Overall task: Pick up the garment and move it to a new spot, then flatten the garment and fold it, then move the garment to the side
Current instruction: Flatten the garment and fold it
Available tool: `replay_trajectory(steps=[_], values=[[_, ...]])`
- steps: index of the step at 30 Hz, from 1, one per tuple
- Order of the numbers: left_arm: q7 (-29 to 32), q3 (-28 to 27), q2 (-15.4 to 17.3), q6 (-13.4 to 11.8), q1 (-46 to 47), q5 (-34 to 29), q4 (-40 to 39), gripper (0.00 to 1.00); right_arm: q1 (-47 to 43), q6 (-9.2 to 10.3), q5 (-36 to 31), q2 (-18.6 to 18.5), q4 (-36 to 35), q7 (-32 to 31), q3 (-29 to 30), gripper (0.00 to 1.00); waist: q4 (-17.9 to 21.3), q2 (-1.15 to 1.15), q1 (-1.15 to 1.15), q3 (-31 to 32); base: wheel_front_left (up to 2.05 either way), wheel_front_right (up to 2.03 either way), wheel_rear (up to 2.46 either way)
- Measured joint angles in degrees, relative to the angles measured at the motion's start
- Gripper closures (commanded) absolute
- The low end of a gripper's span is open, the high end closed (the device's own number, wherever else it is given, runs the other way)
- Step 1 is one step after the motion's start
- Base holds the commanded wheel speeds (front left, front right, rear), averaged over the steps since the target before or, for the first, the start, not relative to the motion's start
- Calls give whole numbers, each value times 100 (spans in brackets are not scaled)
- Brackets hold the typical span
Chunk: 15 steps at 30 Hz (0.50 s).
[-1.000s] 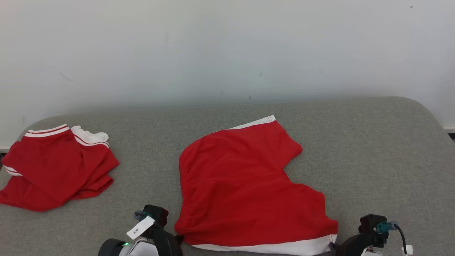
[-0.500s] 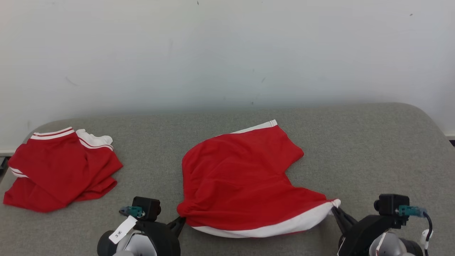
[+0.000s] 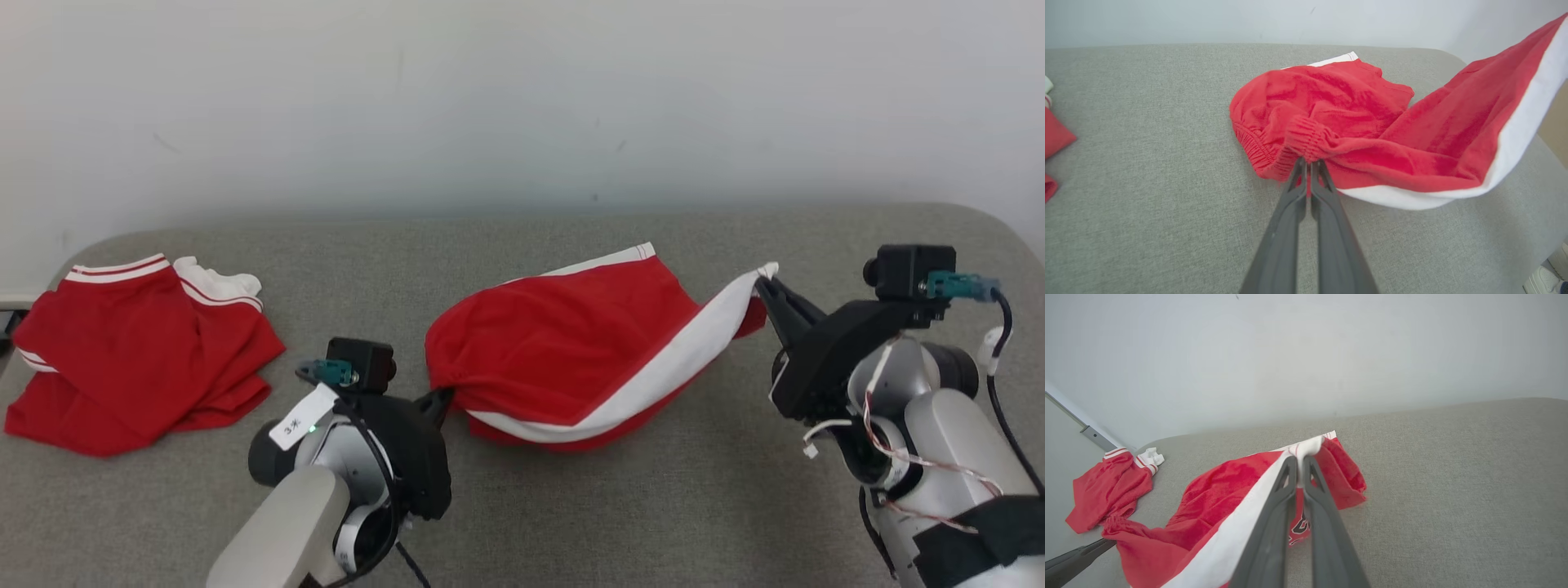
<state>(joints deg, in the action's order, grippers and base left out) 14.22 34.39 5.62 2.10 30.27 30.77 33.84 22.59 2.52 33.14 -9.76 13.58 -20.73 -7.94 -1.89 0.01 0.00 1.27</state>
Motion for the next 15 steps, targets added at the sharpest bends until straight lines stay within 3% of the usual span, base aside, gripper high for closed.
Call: replay_trajectory(steps=[5,11,15], values=[[118,-112,-99,-259,422,1,134,100,701,10,-113,-3,486,-88,-32,100,-69,0,1,-305,0,0,0],[146,-312,-208,-628,1061,-16,416,100,1391,171,-266,89,1158,-101,-57,100,-138,0,1,-718,0,0,0],[136,-385,-230,-719,1351,-58,644,100,1855,256,-301,194,1623,-86,-26,100,-165,1,1,-975,0,0,0]])
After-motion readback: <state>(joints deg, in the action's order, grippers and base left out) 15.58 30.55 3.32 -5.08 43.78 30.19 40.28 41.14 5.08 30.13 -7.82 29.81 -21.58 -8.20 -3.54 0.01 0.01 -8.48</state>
